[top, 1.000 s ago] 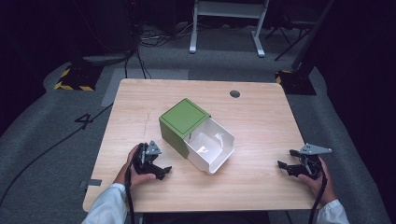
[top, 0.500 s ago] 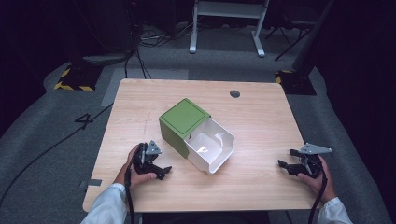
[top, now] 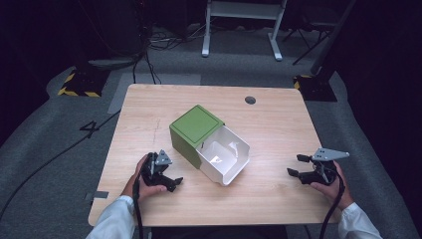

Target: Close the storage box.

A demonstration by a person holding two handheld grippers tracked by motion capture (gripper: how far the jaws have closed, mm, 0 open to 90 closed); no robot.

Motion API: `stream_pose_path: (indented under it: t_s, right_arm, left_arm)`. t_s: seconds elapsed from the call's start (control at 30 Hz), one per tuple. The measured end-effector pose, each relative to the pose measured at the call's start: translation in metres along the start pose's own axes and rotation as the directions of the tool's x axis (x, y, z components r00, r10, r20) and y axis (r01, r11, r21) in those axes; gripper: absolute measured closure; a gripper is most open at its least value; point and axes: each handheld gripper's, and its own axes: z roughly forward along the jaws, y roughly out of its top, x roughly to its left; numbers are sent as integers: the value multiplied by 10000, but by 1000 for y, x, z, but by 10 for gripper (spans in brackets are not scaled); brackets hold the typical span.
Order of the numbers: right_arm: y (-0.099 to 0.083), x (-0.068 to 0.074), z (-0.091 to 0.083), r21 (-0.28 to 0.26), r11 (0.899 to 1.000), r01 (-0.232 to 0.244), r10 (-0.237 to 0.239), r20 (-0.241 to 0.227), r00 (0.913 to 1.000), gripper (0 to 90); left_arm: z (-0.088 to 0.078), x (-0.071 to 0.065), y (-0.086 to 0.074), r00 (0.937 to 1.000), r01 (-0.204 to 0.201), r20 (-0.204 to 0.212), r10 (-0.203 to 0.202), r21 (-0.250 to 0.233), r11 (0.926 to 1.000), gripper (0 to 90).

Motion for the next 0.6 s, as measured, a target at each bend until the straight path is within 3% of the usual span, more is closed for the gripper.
stream_pose_path:
  t_s: [0.2,0.37,0.6]
  right_arm:
    - [28,20,7,-265,9982,533,-546,-511,9972,295]
    - [39,38,21,-224,9951,966,-981,-821,9918,314]
    - [54,61,35,-515,9882,1445,-1508,-1515,9769,337]
  left_arm:
    - [0,0,0,10000,20,-20,-20,11,10000,0]
    - [0,0,0,10000,26,-24,-26,12,10000,0]
    - [0,0,0,10000,49,-12,-49,-4,10000,0]
